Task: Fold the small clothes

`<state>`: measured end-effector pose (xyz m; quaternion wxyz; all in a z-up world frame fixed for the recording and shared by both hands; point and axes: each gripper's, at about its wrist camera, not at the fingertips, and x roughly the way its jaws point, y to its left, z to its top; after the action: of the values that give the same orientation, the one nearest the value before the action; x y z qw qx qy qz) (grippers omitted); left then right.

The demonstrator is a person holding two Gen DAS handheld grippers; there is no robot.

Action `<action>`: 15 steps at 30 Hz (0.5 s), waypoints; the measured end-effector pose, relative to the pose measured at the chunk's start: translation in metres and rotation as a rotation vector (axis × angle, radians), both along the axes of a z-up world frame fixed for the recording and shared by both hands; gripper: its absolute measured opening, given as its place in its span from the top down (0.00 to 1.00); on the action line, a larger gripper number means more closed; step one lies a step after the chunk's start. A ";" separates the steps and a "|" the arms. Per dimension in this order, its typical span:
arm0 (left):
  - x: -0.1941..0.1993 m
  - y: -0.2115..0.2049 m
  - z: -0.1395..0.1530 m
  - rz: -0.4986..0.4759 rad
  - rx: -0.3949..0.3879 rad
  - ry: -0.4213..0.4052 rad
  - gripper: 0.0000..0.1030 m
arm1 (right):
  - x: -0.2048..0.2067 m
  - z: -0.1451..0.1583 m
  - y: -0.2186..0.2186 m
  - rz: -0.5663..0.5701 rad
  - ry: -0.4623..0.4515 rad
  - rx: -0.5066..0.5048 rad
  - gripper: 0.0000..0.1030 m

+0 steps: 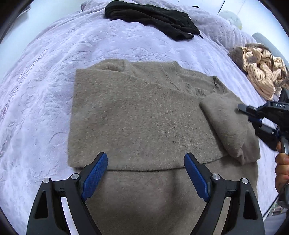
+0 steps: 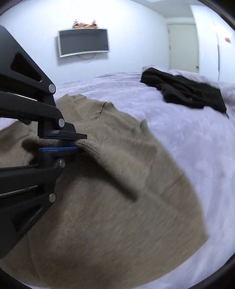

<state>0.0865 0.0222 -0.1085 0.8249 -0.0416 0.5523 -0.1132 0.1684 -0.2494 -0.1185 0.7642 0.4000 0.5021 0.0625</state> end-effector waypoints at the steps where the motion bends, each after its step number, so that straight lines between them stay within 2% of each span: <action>1: -0.004 0.007 0.002 0.004 -0.005 -0.004 0.15 | 0.007 0.013 0.016 0.088 -0.048 -0.070 0.93; 4: -0.013 0.026 0.002 0.023 -0.012 0.003 0.15 | 0.016 0.037 0.087 0.405 -0.146 -0.280 0.94; 6: -0.020 0.039 -0.001 0.049 -0.007 0.021 0.15 | 0.016 0.033 0.137 0.602 -0.165 -0.398 0.94; 8: -0.026 0.049 -0.004 0.075 0.000 0.033 0.15 | 0.013 0.016 0.175 0.747 -0.145 -0.491 0.93; 10: -0.031 0.061 -0.007 0.100 0.000 0.044 0.15 | 0.014 -0.003 0.197 0.807 -0.105 -0.551 0.89; 12: -0.036 0.072 -0.008 0.117 -0.003 0.053 0.15 | 0.010 -0.018 0.204 0.822 -0.056 -0.591 0.86; 13: -0.038 0.076 -0.008 0.123 -0.004 0.053 0.15 | 0.005 -0.020 0.199 0.820 -0.051 -0.585 0.80; 14: -0.039 0.080 -0.007 0.128 -0.004 0.051 0.15 | 0.003 -0.018 0.198 0.819 -0.059 -0.563 0.67; 15: -0.040 0.083 -0.005 0.133 -0.011 0.048 0.15 | -0.001 -0.015 0.194 0.820 -0.064 -0.547 0.59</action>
<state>0.0468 0.1056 -0.1139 0.8170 -0.0851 0.5672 -0.0601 0.1672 -0.0558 -0.1337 0.7687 -0.0478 0.5924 0.2363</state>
